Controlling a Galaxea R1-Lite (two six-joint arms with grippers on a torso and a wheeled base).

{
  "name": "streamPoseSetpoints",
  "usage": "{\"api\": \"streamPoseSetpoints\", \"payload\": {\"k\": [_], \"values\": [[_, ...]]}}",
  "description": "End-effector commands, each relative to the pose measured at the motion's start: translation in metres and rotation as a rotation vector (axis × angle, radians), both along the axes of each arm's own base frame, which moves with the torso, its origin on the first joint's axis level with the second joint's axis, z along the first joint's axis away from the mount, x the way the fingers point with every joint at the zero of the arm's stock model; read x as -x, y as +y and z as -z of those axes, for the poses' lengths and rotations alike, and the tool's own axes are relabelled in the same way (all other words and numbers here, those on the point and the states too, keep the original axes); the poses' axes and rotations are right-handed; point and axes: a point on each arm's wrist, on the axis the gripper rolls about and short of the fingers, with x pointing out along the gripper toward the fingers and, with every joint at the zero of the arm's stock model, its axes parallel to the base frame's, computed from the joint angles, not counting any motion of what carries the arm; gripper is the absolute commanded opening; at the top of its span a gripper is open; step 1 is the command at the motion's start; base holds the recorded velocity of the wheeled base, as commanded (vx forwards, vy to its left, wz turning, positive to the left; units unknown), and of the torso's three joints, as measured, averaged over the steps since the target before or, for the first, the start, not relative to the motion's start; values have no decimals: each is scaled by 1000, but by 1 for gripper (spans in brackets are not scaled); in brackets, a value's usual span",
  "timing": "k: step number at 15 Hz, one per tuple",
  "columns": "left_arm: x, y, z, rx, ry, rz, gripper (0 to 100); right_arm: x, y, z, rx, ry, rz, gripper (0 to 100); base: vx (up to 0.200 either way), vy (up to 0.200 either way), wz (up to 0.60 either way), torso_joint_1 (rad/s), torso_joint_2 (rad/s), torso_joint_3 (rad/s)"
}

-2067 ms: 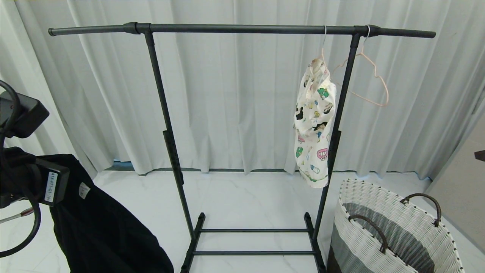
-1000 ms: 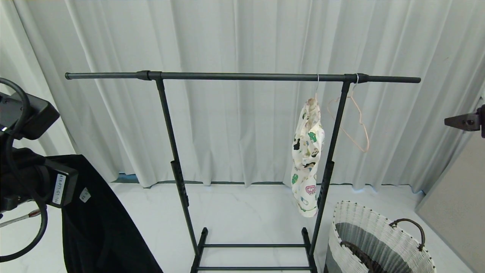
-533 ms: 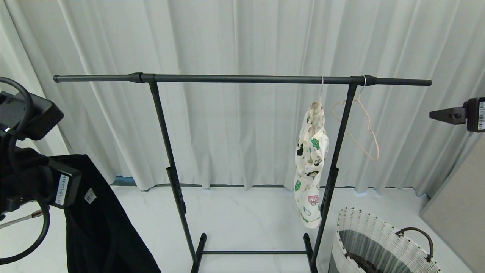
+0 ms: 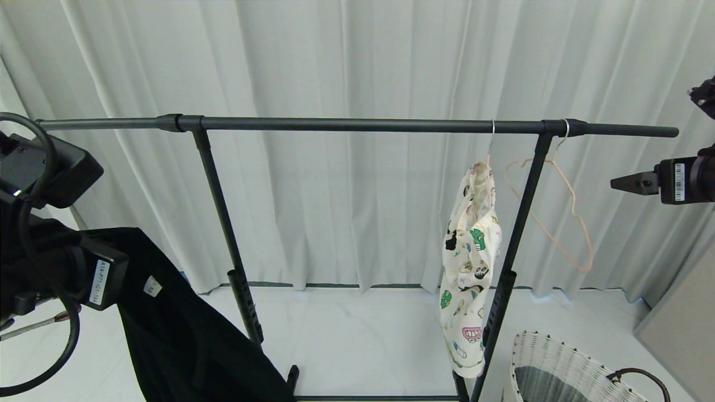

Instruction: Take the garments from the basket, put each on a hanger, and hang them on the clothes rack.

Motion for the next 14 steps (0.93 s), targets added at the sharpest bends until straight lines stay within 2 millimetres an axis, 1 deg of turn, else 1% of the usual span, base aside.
{"api": "streamPoseSetpoints", "payload": {"k": [1, 3, 5, 6, 7, 8, 9, 11, 14], "values": [[0, 0, 1, 0, 4, 1, 0, -21, 3, 13, -3, 32, -18, 100, 200, 0, 0, 2, 2, 2], [-3, -1, 2, -1, 13, 2, 0, -38, 5, 24, -9, 46, -32, 100, 200, 0, 0, 2, 5, -2], [-4, -1, 3, -3, 18, 4, 0, -53, 5, 38, -5, 86, -28, 100, 0, 0, 0, 0, 0, 0], [-4, -1, 3, -2, 19, 4, 0, -55, 5, 41, -6, 98, -27, 100, 0, 0, 0, 0, 0, 0], [-4, -1, 3, -2, 19, 4, 0, -60, 6, 50, -6, 127, -31, 100, 0, 0, 0, 0, 0, 0], [-4, -1, 3, -2, 19, 4, 0, -61, 6, 53, -7, 137, -36, 100, 0, 0, 0, 0, 0, 0], [-4, -1, 4, -1, 21, 3, 0, -66, 7, 61, -23, 166, -44, 100, 0, 0, 0, 0, 0, 0], [-8, -2, 8, -6, 42, 3, 0, -73, 8, 73, -54, 191, -31, 100, 0, 0, 0, 0, 0, 0], [-9, -5, 9, -9, 49, 14, 0, -80, 9, 81, -68, 178, -26, 100, 0, 0, 0, 0, 0, 0]]}}
